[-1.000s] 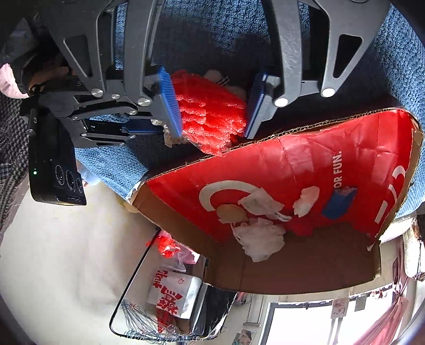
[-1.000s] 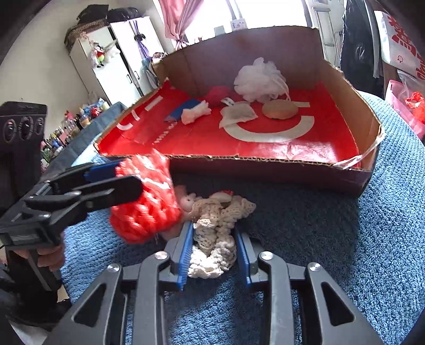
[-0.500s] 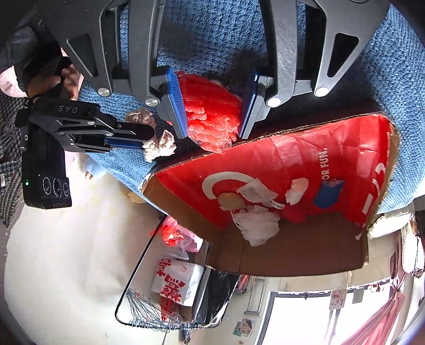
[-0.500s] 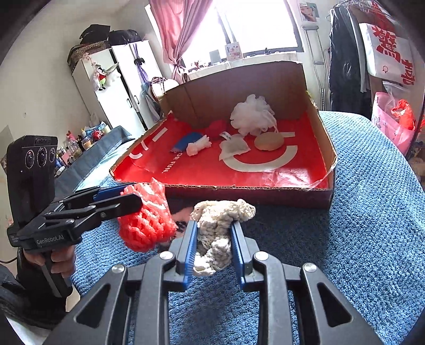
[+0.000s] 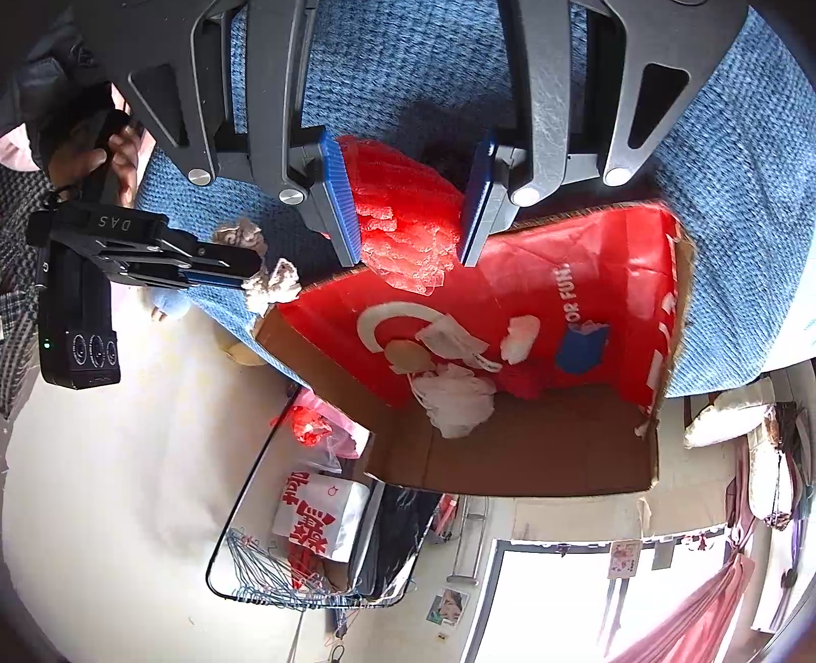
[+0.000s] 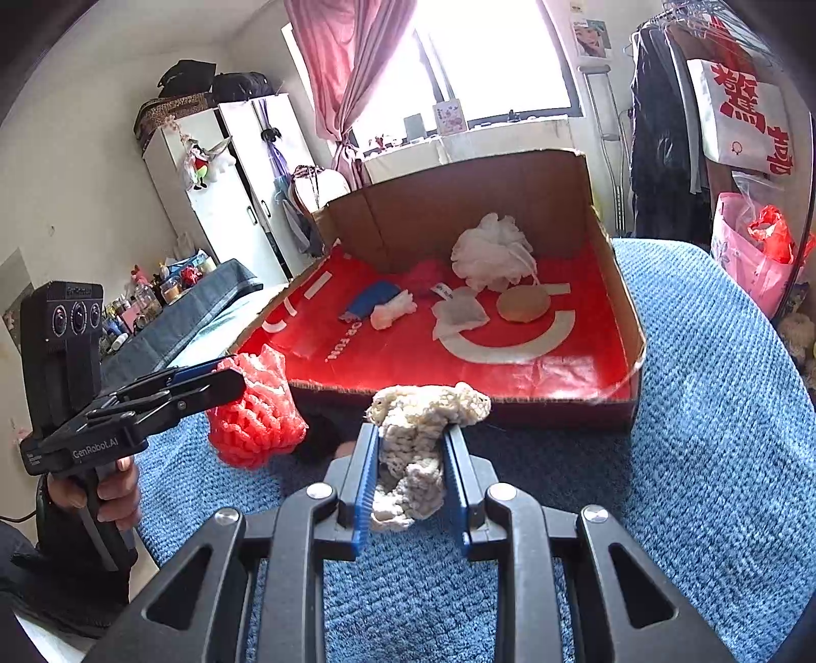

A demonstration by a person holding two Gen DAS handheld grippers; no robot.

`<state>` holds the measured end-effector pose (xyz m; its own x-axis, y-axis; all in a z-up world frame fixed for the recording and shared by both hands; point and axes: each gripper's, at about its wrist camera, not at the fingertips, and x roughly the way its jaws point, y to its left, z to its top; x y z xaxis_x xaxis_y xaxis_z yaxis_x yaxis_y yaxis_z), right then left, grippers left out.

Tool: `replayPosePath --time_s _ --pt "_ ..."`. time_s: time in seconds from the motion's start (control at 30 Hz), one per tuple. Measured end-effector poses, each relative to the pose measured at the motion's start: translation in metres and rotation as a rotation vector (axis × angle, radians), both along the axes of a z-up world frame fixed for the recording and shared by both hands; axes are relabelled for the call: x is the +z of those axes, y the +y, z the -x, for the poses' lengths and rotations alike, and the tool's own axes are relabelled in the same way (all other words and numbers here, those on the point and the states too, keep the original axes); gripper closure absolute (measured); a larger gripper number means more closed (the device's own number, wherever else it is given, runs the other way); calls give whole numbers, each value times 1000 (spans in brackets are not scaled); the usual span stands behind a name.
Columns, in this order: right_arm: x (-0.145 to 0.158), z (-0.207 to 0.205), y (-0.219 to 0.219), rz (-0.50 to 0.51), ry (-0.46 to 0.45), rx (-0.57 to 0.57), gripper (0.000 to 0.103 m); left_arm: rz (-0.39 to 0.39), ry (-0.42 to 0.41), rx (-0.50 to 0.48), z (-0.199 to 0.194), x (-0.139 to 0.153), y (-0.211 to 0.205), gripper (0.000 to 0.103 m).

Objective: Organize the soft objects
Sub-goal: 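Carry the red mesh ball with left and crocheted piece with right into the box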

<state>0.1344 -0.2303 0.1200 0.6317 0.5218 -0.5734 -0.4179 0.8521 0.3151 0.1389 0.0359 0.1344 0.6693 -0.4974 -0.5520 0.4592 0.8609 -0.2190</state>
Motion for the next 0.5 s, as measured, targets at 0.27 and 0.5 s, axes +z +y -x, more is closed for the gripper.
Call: replayPosePath --time_s 0.27,0.5 --pt "24 -40 12 102 -51 -39 75 -36 -20 68 -39 18 19 66" --pt "8 -109 29 282 24 -68 75 -95 64 103 -96 7 30 66"
